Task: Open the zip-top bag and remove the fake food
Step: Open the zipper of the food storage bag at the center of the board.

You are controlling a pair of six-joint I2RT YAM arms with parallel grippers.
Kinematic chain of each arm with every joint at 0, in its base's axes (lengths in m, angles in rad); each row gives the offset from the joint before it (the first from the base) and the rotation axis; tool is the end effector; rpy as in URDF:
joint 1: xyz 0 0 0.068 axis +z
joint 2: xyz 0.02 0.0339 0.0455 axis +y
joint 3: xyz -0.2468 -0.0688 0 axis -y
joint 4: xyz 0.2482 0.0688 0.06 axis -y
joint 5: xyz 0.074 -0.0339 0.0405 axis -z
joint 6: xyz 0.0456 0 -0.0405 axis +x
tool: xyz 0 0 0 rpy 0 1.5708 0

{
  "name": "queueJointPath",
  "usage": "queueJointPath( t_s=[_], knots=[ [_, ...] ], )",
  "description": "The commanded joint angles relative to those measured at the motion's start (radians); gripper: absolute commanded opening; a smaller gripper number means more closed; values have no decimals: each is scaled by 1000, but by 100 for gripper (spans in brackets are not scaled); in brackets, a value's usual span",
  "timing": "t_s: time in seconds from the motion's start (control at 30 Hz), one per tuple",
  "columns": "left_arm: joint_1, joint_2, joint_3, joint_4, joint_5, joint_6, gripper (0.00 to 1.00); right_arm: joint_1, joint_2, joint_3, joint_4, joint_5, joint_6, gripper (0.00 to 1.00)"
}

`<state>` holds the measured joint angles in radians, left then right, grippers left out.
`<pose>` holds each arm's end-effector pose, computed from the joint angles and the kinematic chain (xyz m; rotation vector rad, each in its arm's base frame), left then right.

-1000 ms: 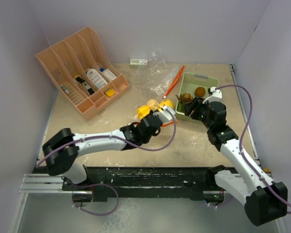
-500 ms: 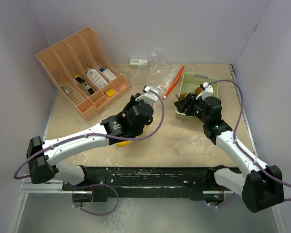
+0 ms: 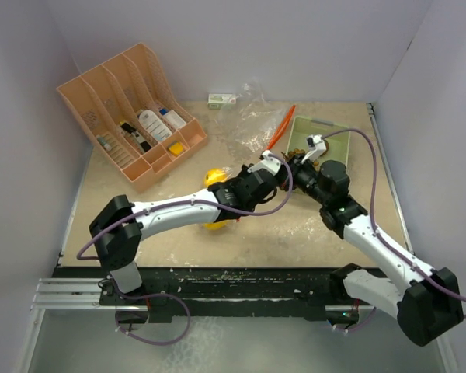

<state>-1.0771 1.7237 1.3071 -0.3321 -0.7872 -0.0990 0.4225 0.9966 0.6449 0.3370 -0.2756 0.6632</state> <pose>0.2117 -0.3252 0.2396 0.6341 1.9798 0.2122 0.2298 0.1169 0.2898 -0.0261 1.6891 1.0507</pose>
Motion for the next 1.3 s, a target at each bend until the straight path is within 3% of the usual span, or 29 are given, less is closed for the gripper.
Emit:
queueJointPath(
  t_s=[0.0,0.4,0.63,0.8,1.0,1.13,1.27],
  knots=[
    [9,-46,47,42,64,-56,0,67,80,-11,149,-12,74,1],
    [56,-150,-52,99,148,-139,0,88,370,18,390,-37,177,4],
    [64,-173,-81,134,153,-140,0,102,504,40,410,-28,183,7],
    [74,-197,-103,162,151,-129,0,113,472,55,240,94,113,7],
    [83,-197,-122,177,157,-128,0,185,381,149,-59,392,-24,8],
    [89,-194,-132,193,172,-128,0,204,348,152,-66,420,-32,8],
    [89,-198,-142,215,186,-130,0,211,345,125,100,304,11,7]
  ],
)
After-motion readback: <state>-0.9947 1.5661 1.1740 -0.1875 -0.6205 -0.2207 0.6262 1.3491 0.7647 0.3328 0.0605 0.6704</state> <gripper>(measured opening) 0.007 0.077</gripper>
